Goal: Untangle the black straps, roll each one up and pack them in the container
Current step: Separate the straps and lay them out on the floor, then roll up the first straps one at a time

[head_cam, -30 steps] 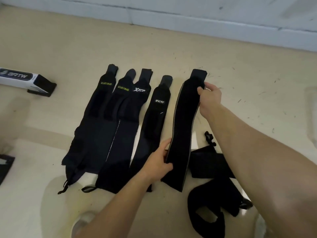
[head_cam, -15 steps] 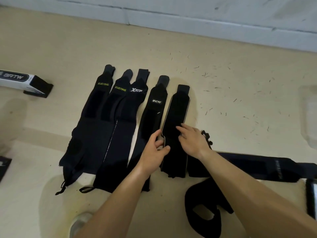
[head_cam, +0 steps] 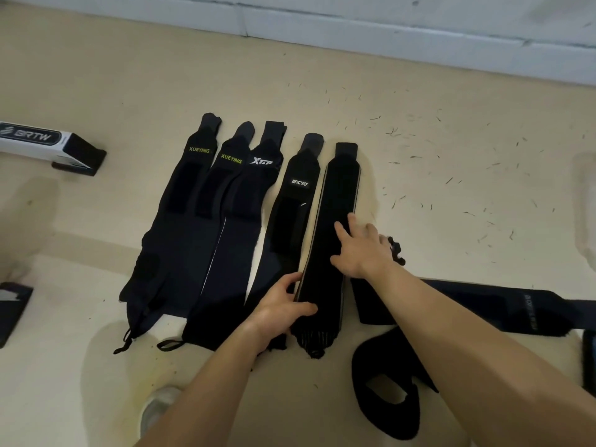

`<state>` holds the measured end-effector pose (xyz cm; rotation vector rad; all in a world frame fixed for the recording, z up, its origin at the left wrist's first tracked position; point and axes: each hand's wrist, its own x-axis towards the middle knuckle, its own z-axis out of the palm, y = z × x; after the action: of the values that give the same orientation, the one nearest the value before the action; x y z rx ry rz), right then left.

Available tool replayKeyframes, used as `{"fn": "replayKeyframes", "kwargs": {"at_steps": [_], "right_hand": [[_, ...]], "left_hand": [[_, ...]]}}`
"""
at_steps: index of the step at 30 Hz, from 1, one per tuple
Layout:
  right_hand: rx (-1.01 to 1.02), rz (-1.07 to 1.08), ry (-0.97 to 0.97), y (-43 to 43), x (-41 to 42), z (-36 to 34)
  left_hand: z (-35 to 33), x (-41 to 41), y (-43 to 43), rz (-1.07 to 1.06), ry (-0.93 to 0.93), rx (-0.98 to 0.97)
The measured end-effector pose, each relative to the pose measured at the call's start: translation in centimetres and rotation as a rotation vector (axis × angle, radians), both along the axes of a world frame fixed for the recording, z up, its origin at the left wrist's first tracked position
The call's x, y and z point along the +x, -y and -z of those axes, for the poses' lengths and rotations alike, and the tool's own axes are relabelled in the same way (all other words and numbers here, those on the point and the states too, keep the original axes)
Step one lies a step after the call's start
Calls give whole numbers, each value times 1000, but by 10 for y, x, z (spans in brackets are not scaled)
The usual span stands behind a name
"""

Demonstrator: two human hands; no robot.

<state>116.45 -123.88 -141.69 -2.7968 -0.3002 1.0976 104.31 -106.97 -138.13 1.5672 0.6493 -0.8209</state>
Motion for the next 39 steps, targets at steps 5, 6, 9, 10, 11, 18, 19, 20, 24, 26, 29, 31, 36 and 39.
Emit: {"fn": "replayKeyframes", "kwargs": {"at_steps": [5, 6, 9, 10, 11, 18, 19, 20, 24, 26, 29, 31, 36, 39], "right_hand": [[-58, -29, 70, -2, 6, 8], [-66, -34, 73, -3, 7, 9], [-74, -38, 94, -5, 7, 9], [-78, -37, 102, -6, 6, 10], [-85, -38, 115, -6, 5, 10], [99, -53, 409, -5, -31, -3], [133, -70, 387, -4, -40, -4], [154, -89, 330, -3, -48, -5], [184, -162, 107, 2, -74, -16], [206, -173, 157, 7, -83, -26], [238, -81, 269, 18, -95, -48], [273, 42, 286, 32, -102, -62], [266, 390, 198, 96, -123, -78], [236, 572, 100, 142, -139, -77]], "left_hand": [[5, -4, -2, 41, 28, 116], [6, -5, -2, 54, 28, 144], [11, -8, 0, 134, 67, 297], [12, -10, 2, 168, 101, 363], [13, -12, 4, 215, 140, 436], [16, -34, 20, 700, 315, 894], [18, -36, 22, 719, 319, 904], [20, -38, 23, 721, 308, 892], [19, -40, 25, 721, 253, 843], [9, -38, 27, 715, 232, 834], [-13, -33, 38, 679, 279, 822], [-27, -30, 51, 669, 318, 772], [-48, -28, 84, 678, 313, 618], [-51, -31, 104, 677, 316, 552]]}}
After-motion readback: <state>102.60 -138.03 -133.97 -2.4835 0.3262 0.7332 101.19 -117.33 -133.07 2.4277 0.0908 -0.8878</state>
